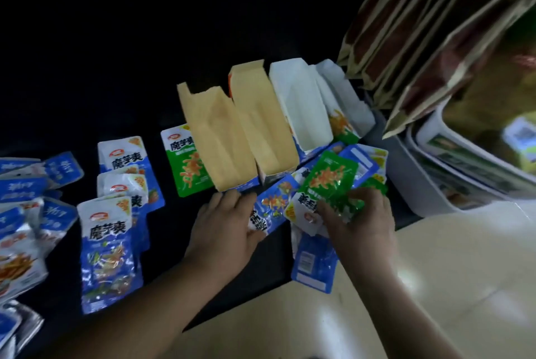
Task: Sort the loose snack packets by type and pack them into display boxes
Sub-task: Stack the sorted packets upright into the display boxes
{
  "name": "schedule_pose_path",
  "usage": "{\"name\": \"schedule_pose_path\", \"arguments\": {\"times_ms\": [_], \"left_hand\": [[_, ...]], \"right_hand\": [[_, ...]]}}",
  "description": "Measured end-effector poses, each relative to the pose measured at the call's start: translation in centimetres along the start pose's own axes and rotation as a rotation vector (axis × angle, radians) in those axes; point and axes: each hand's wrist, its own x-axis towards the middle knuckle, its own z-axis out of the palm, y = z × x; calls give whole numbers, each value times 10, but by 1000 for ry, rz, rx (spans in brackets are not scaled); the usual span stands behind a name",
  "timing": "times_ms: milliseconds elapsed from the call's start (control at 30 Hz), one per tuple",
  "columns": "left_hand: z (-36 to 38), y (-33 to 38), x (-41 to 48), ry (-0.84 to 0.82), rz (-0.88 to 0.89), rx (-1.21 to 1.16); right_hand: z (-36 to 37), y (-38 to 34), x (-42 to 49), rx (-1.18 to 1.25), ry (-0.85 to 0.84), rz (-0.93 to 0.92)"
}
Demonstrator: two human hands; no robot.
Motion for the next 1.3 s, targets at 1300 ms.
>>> {"name": "schedule_pose_path", "arguments": {"times_ms": [1300], "left_hand": [[-145, -146, -83, -246, -419, -438]], "right_hand": [[34, -97, -96, 608, -586, -35]]}}
